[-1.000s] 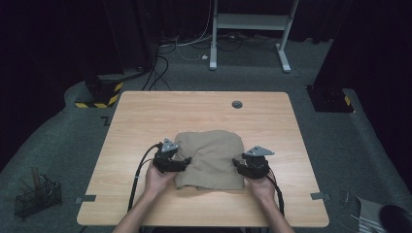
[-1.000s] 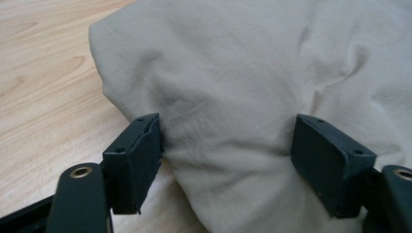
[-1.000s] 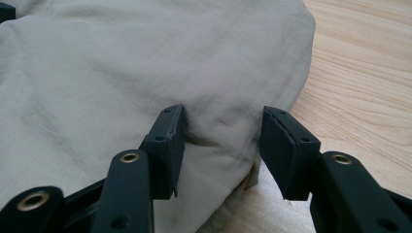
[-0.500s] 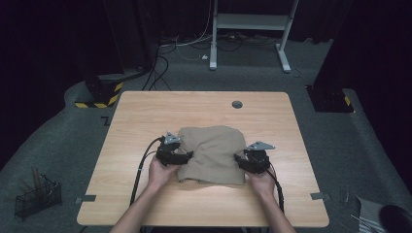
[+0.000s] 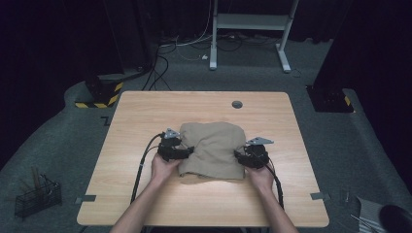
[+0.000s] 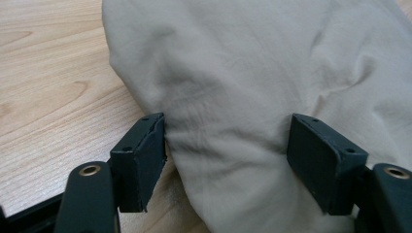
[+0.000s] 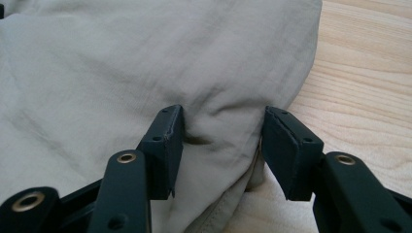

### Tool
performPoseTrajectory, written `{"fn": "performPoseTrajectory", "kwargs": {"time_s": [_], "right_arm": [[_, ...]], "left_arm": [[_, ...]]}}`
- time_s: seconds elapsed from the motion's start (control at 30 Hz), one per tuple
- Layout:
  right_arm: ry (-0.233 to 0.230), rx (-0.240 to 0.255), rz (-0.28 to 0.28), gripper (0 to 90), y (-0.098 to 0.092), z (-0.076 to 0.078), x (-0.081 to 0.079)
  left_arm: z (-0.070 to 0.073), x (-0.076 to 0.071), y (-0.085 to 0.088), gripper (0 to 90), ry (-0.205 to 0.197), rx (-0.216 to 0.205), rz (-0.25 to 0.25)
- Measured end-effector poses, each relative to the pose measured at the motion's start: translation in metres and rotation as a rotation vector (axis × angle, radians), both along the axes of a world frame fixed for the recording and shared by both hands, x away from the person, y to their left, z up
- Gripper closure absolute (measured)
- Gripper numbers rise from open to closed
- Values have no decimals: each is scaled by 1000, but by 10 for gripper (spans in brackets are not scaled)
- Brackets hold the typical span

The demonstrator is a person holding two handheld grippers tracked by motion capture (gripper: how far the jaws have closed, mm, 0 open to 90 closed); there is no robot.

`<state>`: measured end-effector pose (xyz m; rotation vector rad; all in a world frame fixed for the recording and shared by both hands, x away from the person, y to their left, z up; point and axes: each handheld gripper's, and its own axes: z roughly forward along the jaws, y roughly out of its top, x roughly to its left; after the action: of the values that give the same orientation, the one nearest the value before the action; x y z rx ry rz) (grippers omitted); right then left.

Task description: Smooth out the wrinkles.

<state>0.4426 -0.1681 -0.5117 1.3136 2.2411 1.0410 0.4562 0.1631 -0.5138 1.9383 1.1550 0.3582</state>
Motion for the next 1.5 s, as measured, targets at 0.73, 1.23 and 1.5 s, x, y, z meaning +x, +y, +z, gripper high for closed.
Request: {"fn": "performPoseTrajectory", "kwargs": {"time_s": [0.73,1.23,1.5], "right_arm": [[-69,48,-23,498,-12,18,-8],[-147,99,-48,508,-36,36,-27],[-156,116,-67,508,-47,37,-34]], "left_arm": [[28,-20,20,321,-52,28,44],[47,-43,45,323,-125,-12,76],[50,-53,58,330,-123,-42,92]]}}
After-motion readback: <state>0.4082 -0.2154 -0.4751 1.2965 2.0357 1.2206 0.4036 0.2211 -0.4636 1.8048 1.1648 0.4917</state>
